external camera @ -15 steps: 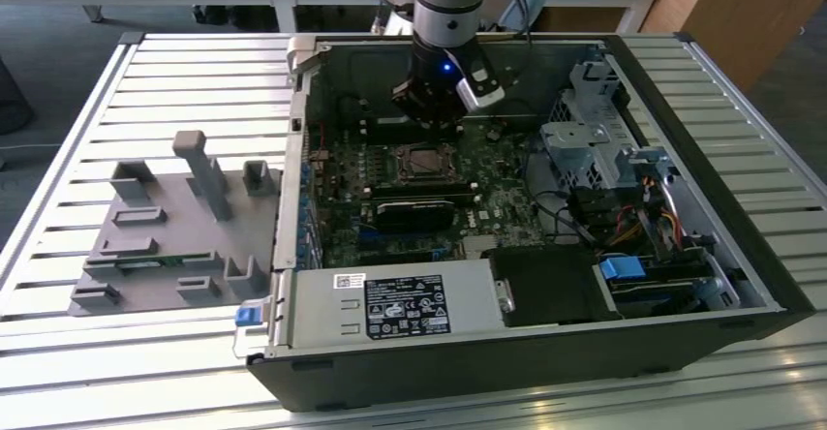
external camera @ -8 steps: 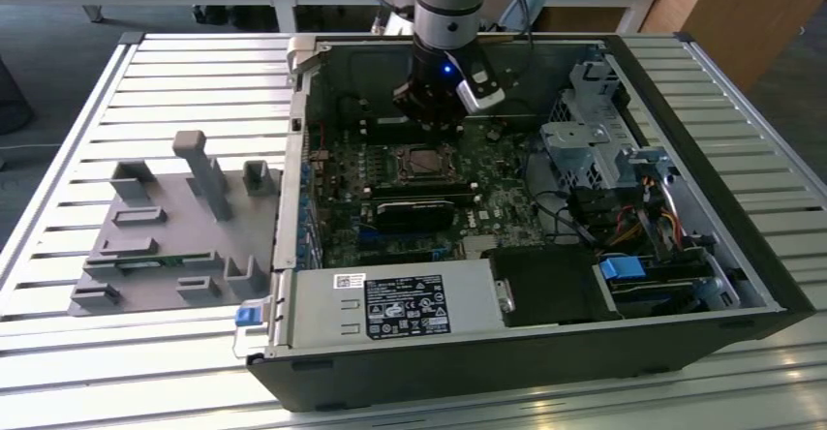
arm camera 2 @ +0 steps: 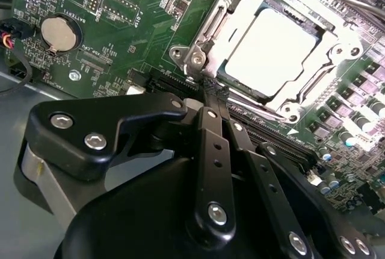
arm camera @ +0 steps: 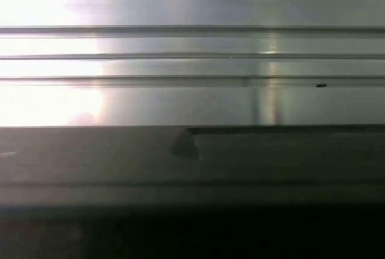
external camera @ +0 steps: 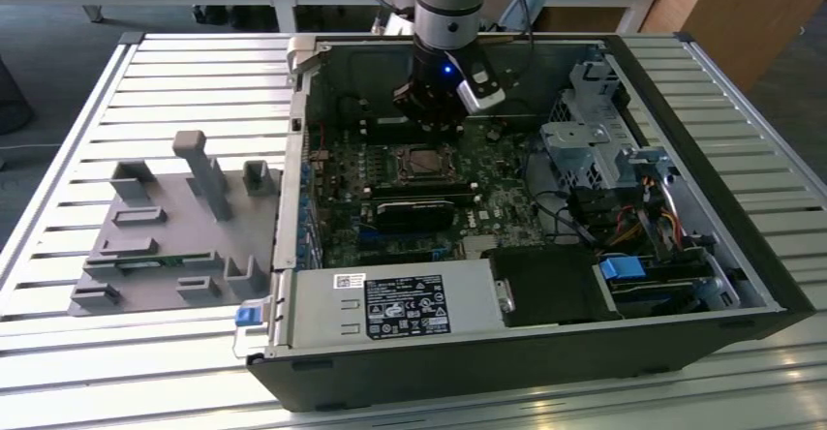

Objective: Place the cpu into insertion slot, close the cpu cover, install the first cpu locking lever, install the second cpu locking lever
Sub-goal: 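Install the first cpu locking lever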

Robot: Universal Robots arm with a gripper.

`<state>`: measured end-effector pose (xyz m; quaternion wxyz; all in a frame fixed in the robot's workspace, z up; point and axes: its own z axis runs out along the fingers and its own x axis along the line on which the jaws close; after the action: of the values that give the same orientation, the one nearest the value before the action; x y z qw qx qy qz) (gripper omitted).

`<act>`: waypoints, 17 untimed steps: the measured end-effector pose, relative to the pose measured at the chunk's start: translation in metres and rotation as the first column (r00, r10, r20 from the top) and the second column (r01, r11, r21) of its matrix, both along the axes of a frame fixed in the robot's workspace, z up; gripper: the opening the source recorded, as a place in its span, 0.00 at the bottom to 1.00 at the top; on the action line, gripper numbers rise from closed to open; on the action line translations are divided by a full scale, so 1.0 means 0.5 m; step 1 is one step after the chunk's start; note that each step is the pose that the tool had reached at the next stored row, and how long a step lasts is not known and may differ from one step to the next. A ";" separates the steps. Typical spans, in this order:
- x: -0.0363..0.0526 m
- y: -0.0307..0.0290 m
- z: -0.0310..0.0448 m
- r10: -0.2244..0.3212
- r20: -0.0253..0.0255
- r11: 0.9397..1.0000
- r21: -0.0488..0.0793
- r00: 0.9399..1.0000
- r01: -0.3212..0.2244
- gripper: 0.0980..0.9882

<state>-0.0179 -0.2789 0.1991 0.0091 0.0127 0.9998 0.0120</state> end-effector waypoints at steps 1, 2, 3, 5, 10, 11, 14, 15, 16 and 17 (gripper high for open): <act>0.000 0.000 0.000 0.000 0.000 1.000 -0.002 1.000 0.000 0.01; 0.001 0.001 -0.001 0.000 0.000 1.000 -0.004 1.000 0.000 0.01; 0.001 0.001 -0.002 0.000 0.000 1.000 -0.005 1.000 0.000 0.01; 0.000 0.000 -0.003 0.000 0.000 1.000 -0.006 1.000 0.000 0.01; 0.001 0.001 -0.004 0.000 0.000 1.000 -0.007 1.000 0.000 0.01; 0.000 0.001 -0.005 0.000 0.000 1.000 -0.006 1.000 0.000 0.01; 0.001 0.001 -0.004 0.000 0.000 1.000 -0.003 1.000 0.000 0.01; 0.001 0.002 -0.003 0.000 0.001 1.000 -0.003 1.000 0.000 0.01; 0.001 0.002 -0.001 0.000 0.001 1.000 -0.002 1.000 0.000 0.01; 0.001 0.002 0.004 0.000 0.000 1.000 -0.003 1.000 0.000 0.01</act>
<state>-0.0176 -0.2781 0.2010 0.0092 0.0126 0.9998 0.0105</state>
